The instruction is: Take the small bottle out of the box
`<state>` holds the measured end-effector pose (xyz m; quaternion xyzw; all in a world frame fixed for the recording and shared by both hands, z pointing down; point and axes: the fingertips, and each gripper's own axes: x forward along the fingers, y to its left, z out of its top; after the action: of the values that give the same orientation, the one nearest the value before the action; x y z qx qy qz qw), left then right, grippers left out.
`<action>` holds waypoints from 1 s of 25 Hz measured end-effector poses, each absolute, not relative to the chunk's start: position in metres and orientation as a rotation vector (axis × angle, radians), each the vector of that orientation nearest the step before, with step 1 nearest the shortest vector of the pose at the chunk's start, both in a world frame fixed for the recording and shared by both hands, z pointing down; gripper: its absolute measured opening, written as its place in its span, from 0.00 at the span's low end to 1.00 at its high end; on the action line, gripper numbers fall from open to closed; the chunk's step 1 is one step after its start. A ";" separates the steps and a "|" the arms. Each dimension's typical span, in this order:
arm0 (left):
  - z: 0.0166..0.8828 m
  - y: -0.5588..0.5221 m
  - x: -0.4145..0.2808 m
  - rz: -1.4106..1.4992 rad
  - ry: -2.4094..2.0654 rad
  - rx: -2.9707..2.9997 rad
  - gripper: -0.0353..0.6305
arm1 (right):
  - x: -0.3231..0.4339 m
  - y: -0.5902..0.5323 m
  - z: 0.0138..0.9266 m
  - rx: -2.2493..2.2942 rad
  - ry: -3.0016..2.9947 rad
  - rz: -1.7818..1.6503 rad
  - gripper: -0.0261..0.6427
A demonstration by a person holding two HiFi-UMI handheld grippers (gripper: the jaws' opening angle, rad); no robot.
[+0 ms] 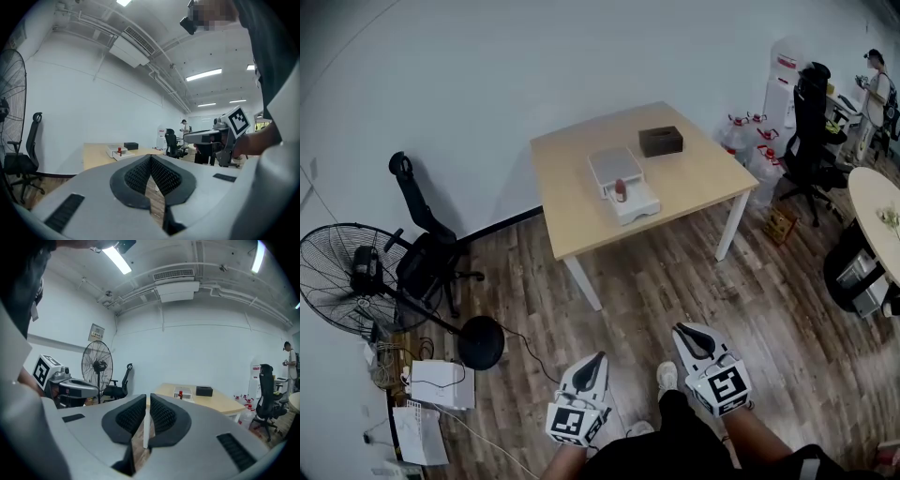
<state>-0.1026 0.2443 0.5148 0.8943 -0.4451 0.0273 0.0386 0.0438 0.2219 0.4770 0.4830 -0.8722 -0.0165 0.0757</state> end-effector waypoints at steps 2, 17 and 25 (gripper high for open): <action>0.516 0.229 -0.099 0.094 -1.370 2.738 0.07 | 0.047 0.203 0.477 1.453 -2.624 -0.057 0.13; 0.509 0.089 -0.066 0.094 -1.477 2.680 0.07 | 0.094 0.054 0.485 1.494 -2.643 -0.045 0.86; 0.491 0.036 -0.043 0.087 -1.557 2.675 0.07 | 0.117 -0.011 0.491 1.454 -2.665 -0.021 0.92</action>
<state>-0.0429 0.0361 0.4908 0.8637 -0.5028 0.0282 0.0223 0.1169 -0.0109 0.4908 0.4784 -0.8765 -0.0068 0.0528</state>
